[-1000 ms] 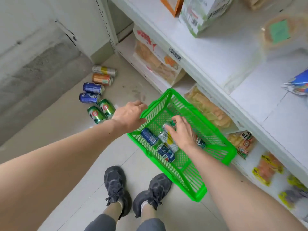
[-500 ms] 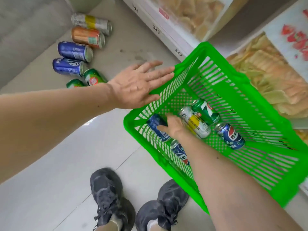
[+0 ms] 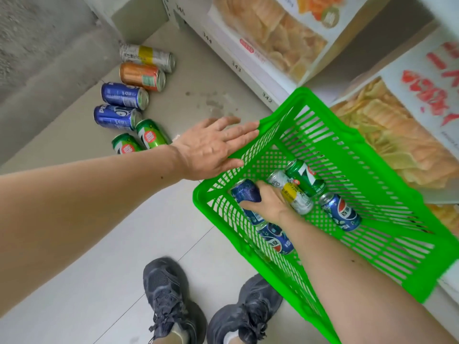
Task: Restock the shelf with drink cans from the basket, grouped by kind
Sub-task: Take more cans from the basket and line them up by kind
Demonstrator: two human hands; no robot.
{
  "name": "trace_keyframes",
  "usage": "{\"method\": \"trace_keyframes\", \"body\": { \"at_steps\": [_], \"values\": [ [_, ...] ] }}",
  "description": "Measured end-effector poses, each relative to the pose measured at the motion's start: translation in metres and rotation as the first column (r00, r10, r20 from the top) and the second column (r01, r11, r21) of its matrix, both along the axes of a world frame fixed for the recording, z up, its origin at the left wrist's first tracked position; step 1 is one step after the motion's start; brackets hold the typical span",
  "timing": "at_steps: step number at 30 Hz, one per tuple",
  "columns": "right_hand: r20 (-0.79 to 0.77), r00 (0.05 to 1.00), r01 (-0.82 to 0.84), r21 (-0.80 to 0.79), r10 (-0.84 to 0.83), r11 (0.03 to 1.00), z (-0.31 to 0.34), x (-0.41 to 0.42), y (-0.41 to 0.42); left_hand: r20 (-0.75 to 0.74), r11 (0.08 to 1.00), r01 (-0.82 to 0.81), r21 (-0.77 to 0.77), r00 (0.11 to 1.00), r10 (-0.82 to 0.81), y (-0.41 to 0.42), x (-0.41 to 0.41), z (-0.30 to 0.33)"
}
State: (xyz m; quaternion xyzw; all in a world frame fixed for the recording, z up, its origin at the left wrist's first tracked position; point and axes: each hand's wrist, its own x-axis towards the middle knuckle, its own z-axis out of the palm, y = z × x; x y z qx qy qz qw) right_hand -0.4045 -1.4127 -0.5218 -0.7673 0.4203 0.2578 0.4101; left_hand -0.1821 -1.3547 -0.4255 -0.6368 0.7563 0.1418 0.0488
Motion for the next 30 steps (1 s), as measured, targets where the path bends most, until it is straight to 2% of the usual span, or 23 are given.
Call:
{"method": "trace_keyframes", "body": {
  "at_steps": [4,7,10,12,15,21,24,30],
  "values": [
    [0.090,0.977,0.186,0.103,-0.196,0.977,0.065,-0.013,-0.025,0.068,0.992,-0.010,0.124,0.998,0.001,-0.003,-0.001,0.048],
    [0.200,0.896,0.360,0.196,-0.396,0.912,0.123,-0.023,-0.042,0.096,0.974,-0.090,0.209,0.993,0.071,-0.010,-0.008,0.098],
    [0.282,0.811,0.434,0.300,-0.513,0.850,0.194,-0.022,-0.054,0.069,0.931,-0.156,0.331,0.988,0.141,-0.020,-0.018,0.155],
    [0.344,0.762,0.451,0.327,-0.549,0.831,0.241,-0.020,-0.062,0.017,0.910,-0.161,0.381,0.986,0.168,-0.026,-0.024,0.194],
    [0.424,0.684,0.464,0.375,-0.594,0.802,0.311,-0.017,-0.071,-0.157,0.890,-0.190,0.415,0.948,0.275,-0.037,-0.036,0.257],
    [0.597,0.521,0.475,0.392,-0.610,0.788,0.450,-0.017,-0.074,-0.426,0.922,-0.204,0.330,0.839,0.338,-0.049,-0.055,0.388],
    [0.645,0.419,0.491,0.431,-0.639,0.757,0.516,-0.019,-0.071,-0.473,0.939,-0.222,0.261,0.819,0.325,-0.050,-0.065,0.447],
    [0.706,0.304,0.514,0.443,-0.639,0.734,0.628,-0.032,-0.054,-0.592,0.949,-0.284,0.137,0.745,0.308,-0.040,-0.085,0.541]
  ]
}}
